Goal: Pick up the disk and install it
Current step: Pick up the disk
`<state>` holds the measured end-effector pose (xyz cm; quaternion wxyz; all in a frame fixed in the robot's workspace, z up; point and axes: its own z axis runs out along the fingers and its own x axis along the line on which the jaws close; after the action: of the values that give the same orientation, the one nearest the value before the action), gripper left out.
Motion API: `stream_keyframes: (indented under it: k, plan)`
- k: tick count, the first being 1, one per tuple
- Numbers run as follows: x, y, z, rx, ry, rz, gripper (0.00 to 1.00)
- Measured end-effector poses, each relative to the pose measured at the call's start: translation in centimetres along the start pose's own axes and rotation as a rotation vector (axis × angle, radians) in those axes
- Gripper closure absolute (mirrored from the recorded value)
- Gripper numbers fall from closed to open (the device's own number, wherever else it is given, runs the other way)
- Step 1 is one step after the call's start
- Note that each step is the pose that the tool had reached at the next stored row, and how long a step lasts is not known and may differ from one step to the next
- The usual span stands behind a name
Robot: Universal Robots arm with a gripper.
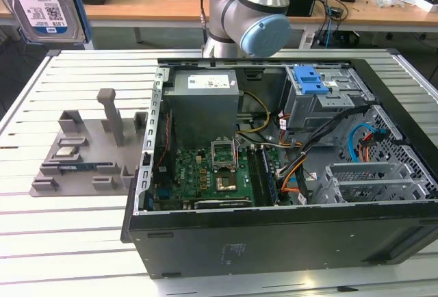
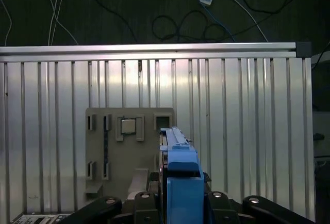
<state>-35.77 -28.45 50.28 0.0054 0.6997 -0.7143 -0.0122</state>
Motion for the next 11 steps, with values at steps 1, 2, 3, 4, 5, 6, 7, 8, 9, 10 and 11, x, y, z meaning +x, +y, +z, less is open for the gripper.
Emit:
stream_keyframes:
  k: [1, 2, 3, 4, 5, 6, 7, 8, 9, 10, 11]
  plan:
    - [0.0, 0.0, -0.01, -0.0001, 0.0, 0.0, 0.63]
    - [0.0, 0.0, -0.01, 0.0, -0.0001, 0.0, 0.63]
    - [0.0, 0.0, -0.01, -0.0001, -0.0001, 0.0, 0.63]
    - [0.0, 0.0, -0.02, -0.0001, 0.0, 0.0, 0.63]
    - [0.01, -0.02, -0.02, -0.0001, 0.0, 0.0, 0.63]
    - [0.04, -0.08, -0.02, -0.0001, 0.0, 0.0, 0.63]
    - [0.08, -0.19, -0.03, -0.0002, 0.0, 0.0, 0.63]
    - [0.12, -0.3, -0.03, -0.0001, 0.0, 0.0, 0.63]
    - [0.16, -0.46, -0.04, -0.0001, 0.0001, 0.0, 0.63]
    - [0.22, -0.86, -0.05, -0.0001, 0.0, 0.0, 0.63]
    - [0.25, -1.32, -0.06, -0.0001, 0.0, 0.0, 0.63]
